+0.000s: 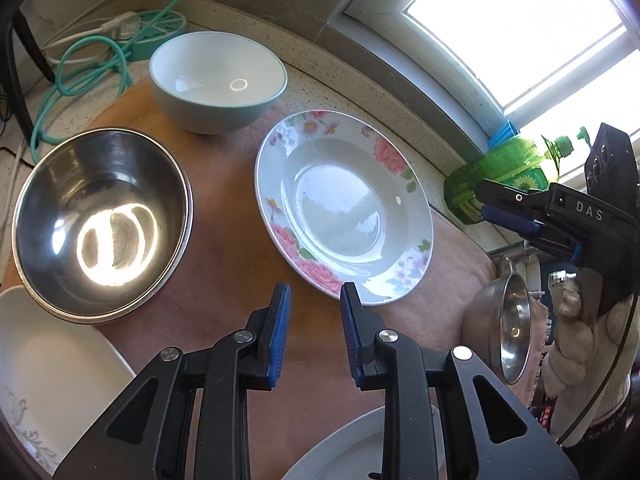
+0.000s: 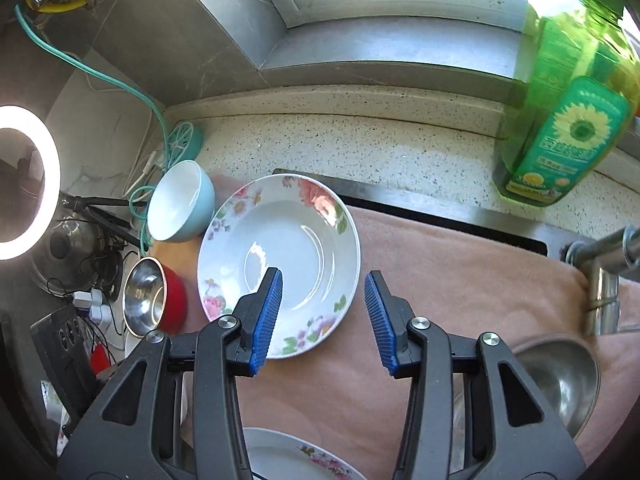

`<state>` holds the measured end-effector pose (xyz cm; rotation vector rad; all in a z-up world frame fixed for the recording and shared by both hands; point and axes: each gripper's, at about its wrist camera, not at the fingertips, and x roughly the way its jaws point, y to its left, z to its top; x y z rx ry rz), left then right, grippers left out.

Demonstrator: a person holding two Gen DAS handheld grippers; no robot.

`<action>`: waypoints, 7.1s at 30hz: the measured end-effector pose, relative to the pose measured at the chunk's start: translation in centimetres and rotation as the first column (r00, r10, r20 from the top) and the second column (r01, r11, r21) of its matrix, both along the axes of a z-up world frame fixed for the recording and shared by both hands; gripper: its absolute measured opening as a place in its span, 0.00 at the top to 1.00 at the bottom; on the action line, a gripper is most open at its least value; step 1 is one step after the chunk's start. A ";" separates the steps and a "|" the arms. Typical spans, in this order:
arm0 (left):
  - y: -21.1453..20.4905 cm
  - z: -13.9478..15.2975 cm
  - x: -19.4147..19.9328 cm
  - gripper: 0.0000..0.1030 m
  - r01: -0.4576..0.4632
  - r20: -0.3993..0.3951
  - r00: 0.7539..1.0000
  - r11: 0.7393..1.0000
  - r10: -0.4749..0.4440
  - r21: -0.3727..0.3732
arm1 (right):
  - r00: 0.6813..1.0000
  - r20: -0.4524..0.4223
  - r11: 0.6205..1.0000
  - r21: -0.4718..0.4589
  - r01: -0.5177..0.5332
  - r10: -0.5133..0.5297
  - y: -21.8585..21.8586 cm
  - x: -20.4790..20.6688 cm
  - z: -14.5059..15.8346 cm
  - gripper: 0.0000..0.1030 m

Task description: Organize plates and bowls

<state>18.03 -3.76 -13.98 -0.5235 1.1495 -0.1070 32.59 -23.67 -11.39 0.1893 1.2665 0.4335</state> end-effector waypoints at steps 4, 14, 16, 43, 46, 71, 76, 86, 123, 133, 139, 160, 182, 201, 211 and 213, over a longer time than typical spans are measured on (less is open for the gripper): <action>-0.2 -0.5 0.8 0.77 -0.028 -0.011 1.000 1.000 0.028 -0.006 | 0.999 -0.020 0.999 -0.040 -0.031 0.031 1.4 3.1 -1.9 0.57; 0.2 -1.9 1.8 0.77 -0.082 -0.038 0.996 0.996 0.081 -0.026 | 0.995 -0.079 0.997 -0.042 -0.065 0.062 2.9 7.8 -5.5 0.57; 0.1 -2.2 1.9 0.77 -0.084 -0.045 0.996 0.996 0.083 -0.029 | 0.993 -0.088 0.996 -0.042 -0.081 0.077 3.3 8.1 -6.1 0.60; -0.3 -2.4 3.2 0.77 -0.042 -0.021 0.999 0.997 0.044 0.069 | 0.981 -0.134 0.989 -0.022 -0.143 0.139 5.0 7.9 -7.1 0.77; -0.1 -2.2 3.0 0.77 -0.046 -0.019 0.999 0.997 0.048 0.068 | 0.979 -0.147 0.990 -0.023 -0.143 0.138 4.5 7.3 -7.3 0.77; -0.6 -0.6 -0.1 0.77 0.042 0.017 0.999 0.992 -0.045 0.120 | 0.983 -0.154 0.995 0.010 -0.097 0.097 0.8 1.0 -4.8 0.84; -0.6 0.3 -1.1 0.77 0.061 0.038 0.997 0.991 -0.066 0.123 | 0.985 -0.154 0.997 0.010 -0.082 0.083 0.3 -0.3 -4.4 0.84; 0.3 2.9 -2.8 0.77 0.095 0.086 0.991 0.988 -0.105 0.121 | 0.991 -0.122 0.998 0.038 -0.054 0.058 -0.4 -4.4 -2.1 0.84; -4.0 1.0 -10.6 0.77 0.387 0.008 0.920 0.910 -0.392 0.148 | 0.967 -0.205 0.975 0.130 0.179 -0.150 -7.1 -23.2 -3.3 0.84; -5.0 -0.1 -12.0 0.77 0.425 -0.031 0.904 0.889 -0.426 0.171 | 0.963 -0.199 0.969 0.130 0.210 -0.182 -7.5 -25.5 -3.6 0.84; -5.0 -0.4 -12.3 0.77 0.433 -0.045 0.901 0.884 -0.432 0.177 | 0.966 -0.196 0.976 0.104 0.193 -0.170 -6.7 -26.1 -3.9 0.84; -5.8 -0.9 -12.7 0.77 0.459 -0.063 0.887 0.861 -0.457 0.220 | 0.959 -0.212 0.977 0.055 0.205 -0.189 -6.1 -26.7 -5.1 0.82; -5.4 -0.8 -12.9 0.77 0.436 -0.049 0.899 0.875 -0.436 0.209 | 0.975 -0.153 0.987 -0.024 0.161 -0.162 -4.9 -26.6 -4.4 0.71; -3.8 1.3 -13.4 0.77 0.392 0.013 0.915 0.896 -0.403 0.207 | 0.978 0.039 0.977 -0.044 0.209 -0.207 -5.1 -26.9 0.0 0.36; 0.1 2.4 -14.1 0.68 0.298 0.037 0.950 0.934 -0.311 0.199 | 0.979 0.123 0.986 -0.017 0.165 -0.162 -2.4 -26.2 1.6 0.24; 1.2 2.5 -14.3 0.68 0.269 0.039 0.959 0.943 -0.281 0.196 | 0.980 0.139 0.989 -0.024 0.145 -0.141 -1.4 -25.9 1.8 0.24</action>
